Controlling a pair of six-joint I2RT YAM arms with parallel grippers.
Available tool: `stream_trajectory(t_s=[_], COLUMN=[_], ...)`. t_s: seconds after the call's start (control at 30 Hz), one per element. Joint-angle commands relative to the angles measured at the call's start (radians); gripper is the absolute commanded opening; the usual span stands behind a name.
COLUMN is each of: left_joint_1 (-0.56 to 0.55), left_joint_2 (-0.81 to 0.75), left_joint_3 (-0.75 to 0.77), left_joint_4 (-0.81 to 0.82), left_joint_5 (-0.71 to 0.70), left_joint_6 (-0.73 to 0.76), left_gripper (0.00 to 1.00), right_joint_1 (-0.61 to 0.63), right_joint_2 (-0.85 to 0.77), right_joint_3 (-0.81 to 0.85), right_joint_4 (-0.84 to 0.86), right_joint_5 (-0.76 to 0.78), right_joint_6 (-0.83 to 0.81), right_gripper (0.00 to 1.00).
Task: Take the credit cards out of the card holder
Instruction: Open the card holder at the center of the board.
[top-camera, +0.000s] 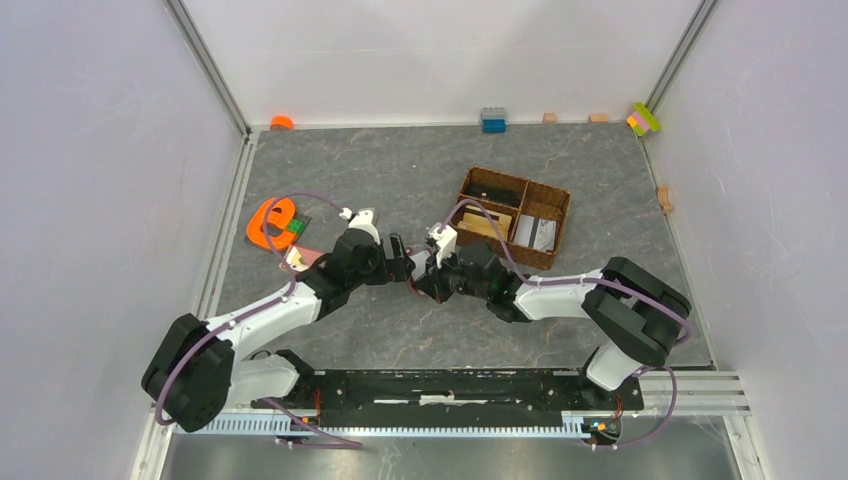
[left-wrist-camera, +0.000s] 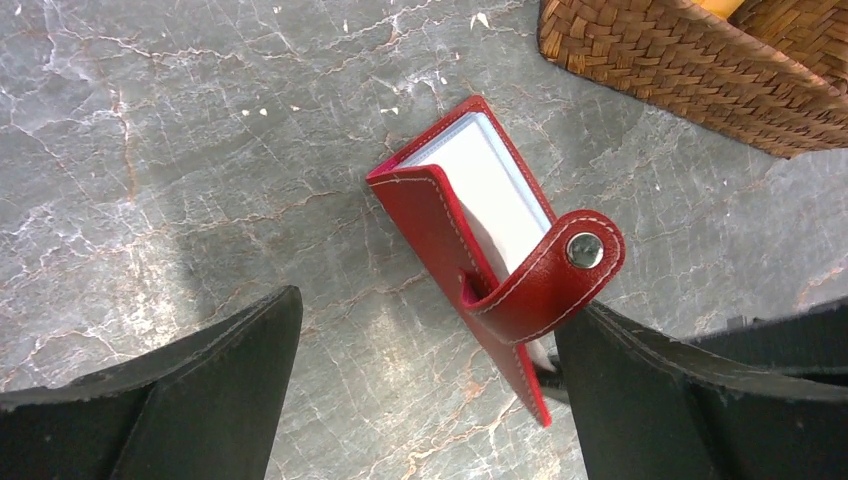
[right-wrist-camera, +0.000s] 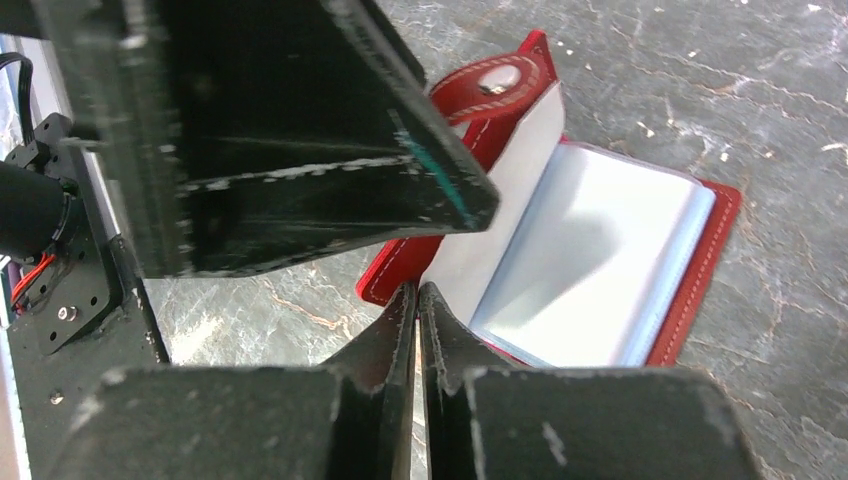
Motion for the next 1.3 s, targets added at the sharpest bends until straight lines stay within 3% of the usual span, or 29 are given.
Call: stream_trajectory(t_s=[0.0, 0.2, 0.3, 0.43, 0.6, 0.7, 0.87, 0.93, 1.07, 1.13, 1.27], left_joint_1=[0.021, 0.036, 0.042, 0.053, 0.064, 0.065, 0.064, 0.066, 0.065, 0.065, 0.066], left_joint_2=[0.031, 0.077, 0.098, 0.126, 0.112, 0.098, 0.108, 0.117, 0.102, 0.082, 0.026], left_joint_3=[0.013, 0.023, 0.025, 0.033, 0.026, 0.021, 0.021, 0.020, -0.015, -0.031, -0.066], left_joint_4=[0.054, 0.050, 0.059, 0.063, 0.064, 0.064, 0.091, 0.124, 0.234, 0.268, 0.326], left_joint_5=[0.065, 0.085, 0.093, 0.123, 0.107, 0.102, 0.140, 0.194, 0.304, 0.331, 0.356], left_joint_6=[-0.057, -0.067, -0.068, -0.064, -0.059, -0.056, -0.027, -0.015, -0.029, -0.034, -0.059], left_gripper=[1.00, 1.00, 0.91, 0.71, 0.37, 0.32, 0.02, 0.02, 0.02, 0.02, 0.02], right_joint_1=[0.028, 0.048, 0.053, 0.055, 0.055, 0.053, 0.035, 0.004, -0.100, -0.134, -0.159], right_joint_2=[-0.016, -0.011, -0.005, -0.009, -0.042, -0.077, -0.158, -0.178, -0.230, -0.248, -0.263], right_joint_3=[0.048, 0.055, 0.060, 0.058, 0.031, 0.004, -0.054, -0.066, -0.127, -0.143, -0.146], right_joint_4=[-0.008, -0.007, -0.008, -0.011, -0.005, 0.004, -0.008, -0.037, -0.030, -0.037, -0.086], right_joint_5=[0.036, 0.039, 0.032, 0.027, 0.056, 0.092, 0.207, 0.243, 0.160, 0.139, 0.158], right_joint_6=[-0.059, -0.074, -0.080, -0.086, -0.087, -0.086, -0.069, -0.044, 0.044, 0.063, 0.077], right_gripper=[0.09, 0.12, 0.16, 0.27, 0.39, 0.46, 0.58, 0.61, 0.83, 0.90, 0.91])
